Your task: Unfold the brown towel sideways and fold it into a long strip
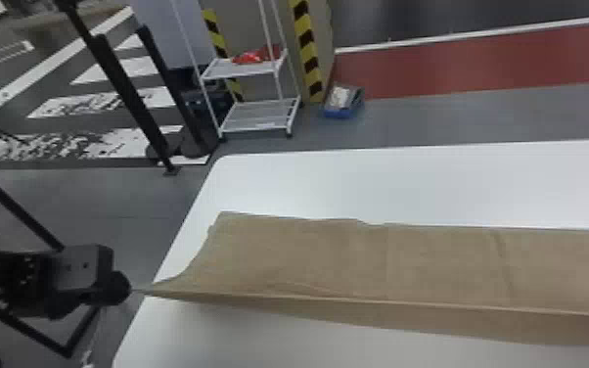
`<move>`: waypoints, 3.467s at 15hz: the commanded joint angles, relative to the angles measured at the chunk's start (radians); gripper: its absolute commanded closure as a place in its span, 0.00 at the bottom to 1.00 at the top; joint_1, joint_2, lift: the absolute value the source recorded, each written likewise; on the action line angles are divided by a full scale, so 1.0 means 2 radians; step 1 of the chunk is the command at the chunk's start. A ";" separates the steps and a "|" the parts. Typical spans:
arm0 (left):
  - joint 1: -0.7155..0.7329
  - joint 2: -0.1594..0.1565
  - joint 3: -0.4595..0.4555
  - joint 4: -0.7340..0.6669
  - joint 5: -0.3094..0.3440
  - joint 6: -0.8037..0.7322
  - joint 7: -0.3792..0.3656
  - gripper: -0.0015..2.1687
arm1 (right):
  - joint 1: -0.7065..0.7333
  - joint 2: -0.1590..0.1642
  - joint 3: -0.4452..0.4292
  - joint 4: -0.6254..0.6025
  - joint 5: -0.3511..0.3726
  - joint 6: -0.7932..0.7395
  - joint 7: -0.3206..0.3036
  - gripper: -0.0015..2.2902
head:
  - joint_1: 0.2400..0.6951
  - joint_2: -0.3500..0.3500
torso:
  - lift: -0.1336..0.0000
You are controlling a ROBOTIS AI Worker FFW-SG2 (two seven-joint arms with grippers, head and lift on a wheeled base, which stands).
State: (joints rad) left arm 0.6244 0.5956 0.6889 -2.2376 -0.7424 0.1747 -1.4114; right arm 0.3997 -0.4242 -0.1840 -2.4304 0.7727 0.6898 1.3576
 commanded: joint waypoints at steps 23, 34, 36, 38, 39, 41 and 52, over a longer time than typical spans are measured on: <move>-0.113 0.033 -0.080 0.079 -0.026 0.024 0.022 0.83 | 0.060 0.011 -0.025 -0.093 -0.001 0.098 0.005 0.61 | 1.00 0.95 | 0.06; -0.107 0.030 -0.085 0.080 -0.028 0.023 0.018 0.83 | 0.023 0.033 0.227 -0.016 0.117 0.112 0.005 0.17 | 1.00 1.00 | 0.06; -0.104 0.030 -0.085 0.080 -0.029 0.023 0.016 0.83 | 0.012 0.038 0.255 0.007 0.125 0.118 0.005 0.17 | 1.00 1.00 | 0.06; -0.104 0.030 -0.084 0.080 -0.029 0.023 0.016 0.83 | 0.004 0.043 0.270 0.027 0.130 0.117 0.005 0.18 | 1.00 1.00 | 0.06; -0.104 0.030 -0.084 0.080 -0.029 0.023 0.016 0.83 | 0.000 0.044 0.278 0.037 0.133 0.117 0.005 0.18 | 1.00 1.00 | 0.06; -0.103 0.030 -0.084 0.080 -0.029 0.023 0.016 0.83 | -0.007 0.049 0.295 0.052 0.139 0.117 0.005 0.18 | 1.00 1.00 | 0.06; -0.104 0.030 -0.084 0.090 -0.029 0.023 0.018 0.83 | -0.014 0.055 0.316 0.065 0.146 0.124 0.005 0.25 | 1.00 1.00 | 0.06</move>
State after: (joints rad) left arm 0.4173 0.6550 0.5200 -2.0590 -0.8007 0.2203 -1.3743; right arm 0.3719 -0.3144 0.4491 -2.2999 1.0643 0.9385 1.3575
